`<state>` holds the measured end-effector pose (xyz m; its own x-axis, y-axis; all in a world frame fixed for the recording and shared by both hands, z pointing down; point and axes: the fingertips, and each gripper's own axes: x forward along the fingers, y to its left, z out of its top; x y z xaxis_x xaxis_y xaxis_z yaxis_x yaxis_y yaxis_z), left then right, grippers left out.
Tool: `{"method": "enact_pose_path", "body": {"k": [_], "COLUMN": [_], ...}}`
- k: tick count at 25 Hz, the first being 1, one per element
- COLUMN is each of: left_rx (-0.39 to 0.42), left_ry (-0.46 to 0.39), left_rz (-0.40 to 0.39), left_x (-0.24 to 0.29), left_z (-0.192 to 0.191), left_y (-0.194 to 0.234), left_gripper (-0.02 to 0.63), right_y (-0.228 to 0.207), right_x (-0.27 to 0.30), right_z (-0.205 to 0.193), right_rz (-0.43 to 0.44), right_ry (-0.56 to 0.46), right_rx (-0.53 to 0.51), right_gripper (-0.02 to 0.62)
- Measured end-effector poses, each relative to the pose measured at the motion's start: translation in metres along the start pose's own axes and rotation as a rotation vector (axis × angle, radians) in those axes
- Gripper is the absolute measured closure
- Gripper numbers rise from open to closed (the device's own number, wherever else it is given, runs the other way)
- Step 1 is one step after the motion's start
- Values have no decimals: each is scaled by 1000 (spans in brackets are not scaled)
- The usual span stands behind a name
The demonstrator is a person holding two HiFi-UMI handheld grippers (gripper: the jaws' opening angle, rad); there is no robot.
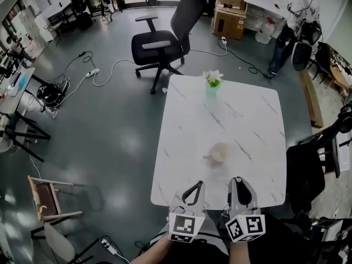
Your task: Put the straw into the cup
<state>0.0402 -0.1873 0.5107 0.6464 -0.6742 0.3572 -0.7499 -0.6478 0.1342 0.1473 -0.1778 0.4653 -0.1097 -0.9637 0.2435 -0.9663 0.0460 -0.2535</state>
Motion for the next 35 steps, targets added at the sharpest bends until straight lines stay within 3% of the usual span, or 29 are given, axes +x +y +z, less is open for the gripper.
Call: {"method": "enact_pose_path", "body": {"k": [18, 35], "left_rx": [-20, -41], "left_ry": [78, 146], "left_rz": [80, 103], "left_x": [60, 101], "left_z": [-4, -21], "left_y": [24, 28], "left_gripper": [604, 604], "right_y": [-48, -81], "right_x": [84, 136], "right_z": [2, -43], "right_rz": [50, 72], "right_ry": [36, 151], "right_rx": [16, 68], "right_gripper": [548, 547]}}
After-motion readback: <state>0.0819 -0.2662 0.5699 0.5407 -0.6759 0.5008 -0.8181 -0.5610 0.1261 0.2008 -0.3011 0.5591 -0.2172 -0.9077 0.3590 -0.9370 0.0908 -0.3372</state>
